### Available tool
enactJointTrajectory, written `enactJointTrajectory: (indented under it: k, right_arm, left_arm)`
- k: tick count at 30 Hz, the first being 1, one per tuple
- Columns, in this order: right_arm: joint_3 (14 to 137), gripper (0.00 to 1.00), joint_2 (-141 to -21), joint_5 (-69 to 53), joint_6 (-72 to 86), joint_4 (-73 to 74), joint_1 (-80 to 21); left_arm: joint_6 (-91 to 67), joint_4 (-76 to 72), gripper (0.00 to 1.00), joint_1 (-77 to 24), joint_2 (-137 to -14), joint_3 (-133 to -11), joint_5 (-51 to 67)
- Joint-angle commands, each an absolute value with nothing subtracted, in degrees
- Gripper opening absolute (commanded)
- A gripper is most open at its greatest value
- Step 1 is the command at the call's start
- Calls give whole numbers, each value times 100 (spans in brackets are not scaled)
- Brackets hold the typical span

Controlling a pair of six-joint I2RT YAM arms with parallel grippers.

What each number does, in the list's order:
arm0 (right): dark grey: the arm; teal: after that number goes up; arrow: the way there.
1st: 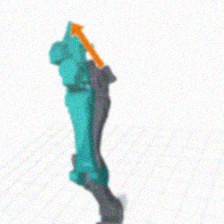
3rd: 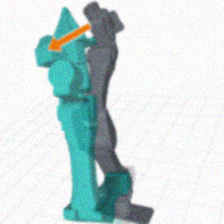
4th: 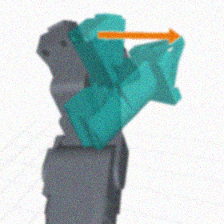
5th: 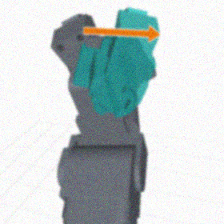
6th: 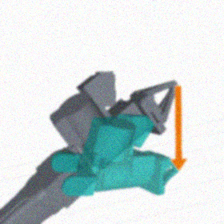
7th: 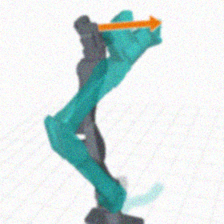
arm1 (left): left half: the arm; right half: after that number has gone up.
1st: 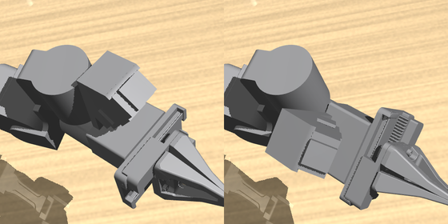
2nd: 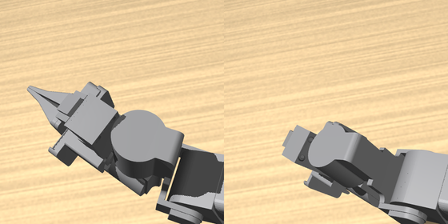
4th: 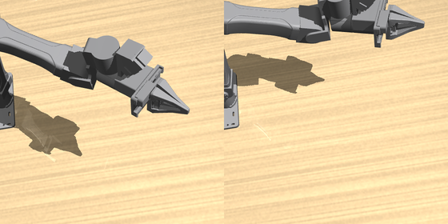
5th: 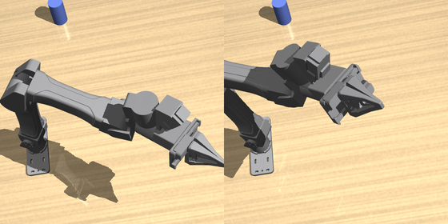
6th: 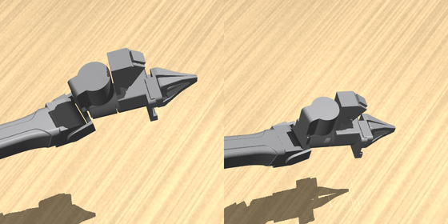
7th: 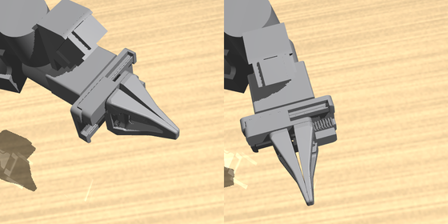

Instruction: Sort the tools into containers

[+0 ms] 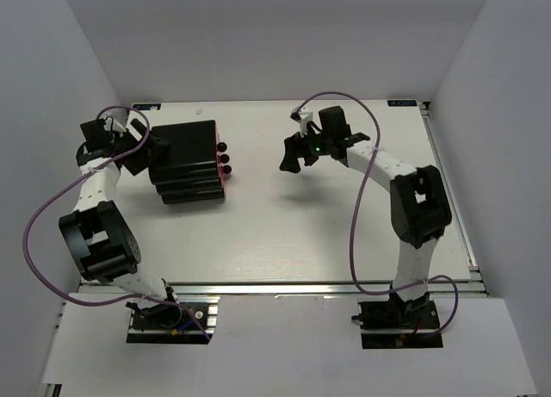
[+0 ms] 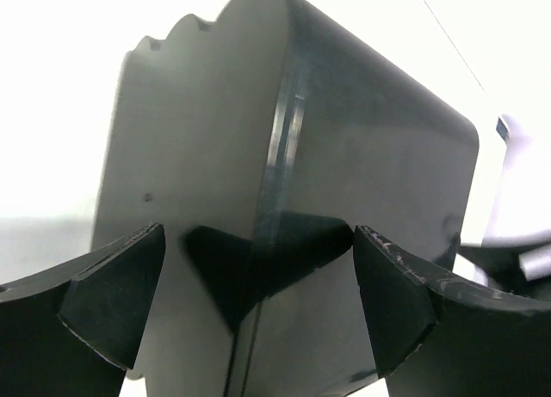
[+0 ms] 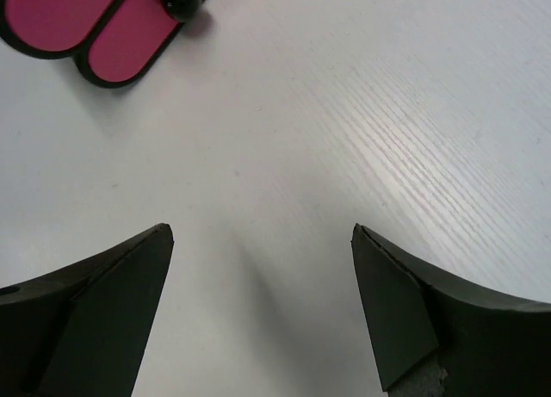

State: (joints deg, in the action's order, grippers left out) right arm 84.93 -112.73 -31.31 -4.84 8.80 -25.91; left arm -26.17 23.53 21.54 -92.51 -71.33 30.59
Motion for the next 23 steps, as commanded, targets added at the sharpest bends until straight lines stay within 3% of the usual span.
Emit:
enactJointTrajectory:
  k: [1, 6, 13, 20, 23]
  right_arm:
    - [8087, 89, -10540, -2682, -897, 1009, -2848]
    - [8033, 89, -10021, -2548, -642, 1669, -2603]
    - [7778, 89, -9431, -2330, -106, 1477, -2233]
    - [8148, 89, -9211, -1626, 88, 1644, -2145]
    - [7814, 90, -8904, -1626, 97, 1267, -2057]
  left_arm:
    - [-2610, 3120, 98, 2259, -9106, -7364, 1954]
    - [-2988, 2998, 98, 2276, -8493, -7489, 1609]
    - [-3182, 2804, 98, 2250, -7148, -7076, 1414]
    - [-3225, 1382, 98, 2039, -5690, -6180, 3145]
    - [-3191, 1431, 98, 2039, -5162, -5924, 3568]
